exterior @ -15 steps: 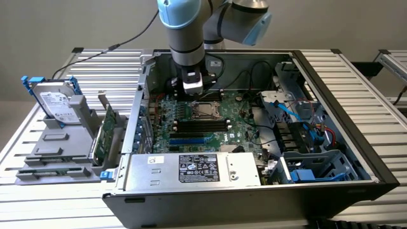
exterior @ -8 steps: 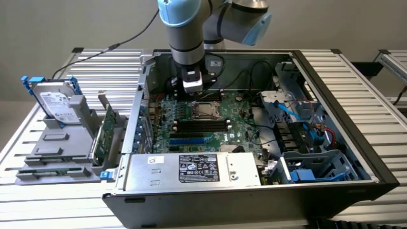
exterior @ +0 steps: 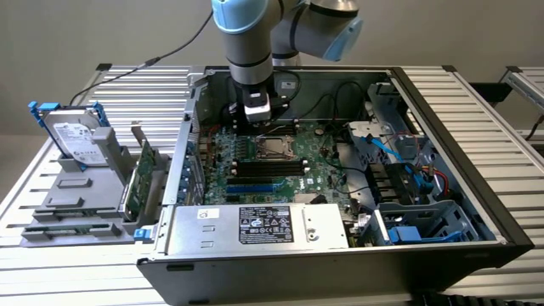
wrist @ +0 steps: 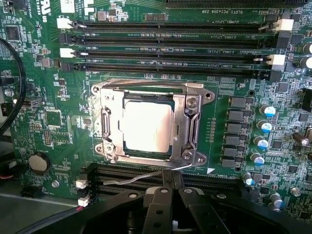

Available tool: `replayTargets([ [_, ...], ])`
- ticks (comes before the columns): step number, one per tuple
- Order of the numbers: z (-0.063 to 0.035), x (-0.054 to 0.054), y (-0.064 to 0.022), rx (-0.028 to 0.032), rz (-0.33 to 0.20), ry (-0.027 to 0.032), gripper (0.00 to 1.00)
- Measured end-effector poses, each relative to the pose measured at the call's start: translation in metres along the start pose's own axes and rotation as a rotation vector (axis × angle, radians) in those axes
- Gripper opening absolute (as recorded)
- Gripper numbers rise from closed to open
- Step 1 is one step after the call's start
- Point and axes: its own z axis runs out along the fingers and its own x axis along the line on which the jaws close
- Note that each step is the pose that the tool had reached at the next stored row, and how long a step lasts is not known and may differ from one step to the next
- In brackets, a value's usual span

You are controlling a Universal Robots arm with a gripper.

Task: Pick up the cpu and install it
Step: 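Install the first cpu locking lever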

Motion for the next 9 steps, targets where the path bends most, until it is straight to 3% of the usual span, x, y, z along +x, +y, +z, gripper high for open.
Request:
replayTargets([
  [9, 0.0014, -0.0002, -0.0044, -0.0091, 0.0, -0.0004, 0.11],
])
